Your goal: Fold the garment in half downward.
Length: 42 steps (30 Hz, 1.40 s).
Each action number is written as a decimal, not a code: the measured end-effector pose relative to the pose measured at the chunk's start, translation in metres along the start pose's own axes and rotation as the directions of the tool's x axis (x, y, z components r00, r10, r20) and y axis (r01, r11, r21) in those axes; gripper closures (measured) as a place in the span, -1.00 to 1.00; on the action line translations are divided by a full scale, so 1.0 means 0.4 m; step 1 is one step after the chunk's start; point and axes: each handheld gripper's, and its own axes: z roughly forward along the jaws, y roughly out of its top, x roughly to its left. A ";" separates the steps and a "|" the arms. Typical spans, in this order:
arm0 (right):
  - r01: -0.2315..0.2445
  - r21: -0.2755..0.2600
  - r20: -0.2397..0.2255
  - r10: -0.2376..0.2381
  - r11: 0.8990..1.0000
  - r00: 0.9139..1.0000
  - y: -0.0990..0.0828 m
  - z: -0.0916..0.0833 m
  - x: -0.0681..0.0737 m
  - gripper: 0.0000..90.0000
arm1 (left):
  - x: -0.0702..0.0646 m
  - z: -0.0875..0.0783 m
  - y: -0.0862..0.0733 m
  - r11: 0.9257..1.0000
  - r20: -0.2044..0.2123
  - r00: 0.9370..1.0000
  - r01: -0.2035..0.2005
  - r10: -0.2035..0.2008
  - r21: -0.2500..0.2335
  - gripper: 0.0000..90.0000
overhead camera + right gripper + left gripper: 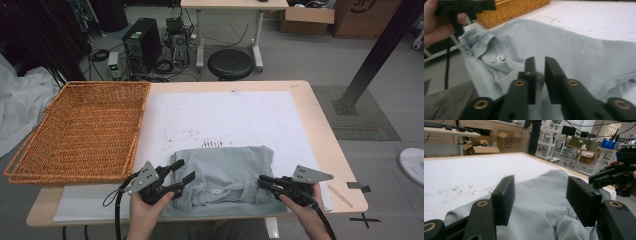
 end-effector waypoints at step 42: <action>0.072 -0.157 -0.052 -0.081 0.985 0.995 0.113 -0.025 -0.010 0.50 | -0.042 0.016 -0.014 0.940 0.286 0.955 -0.031 -0.072 0.339 0.91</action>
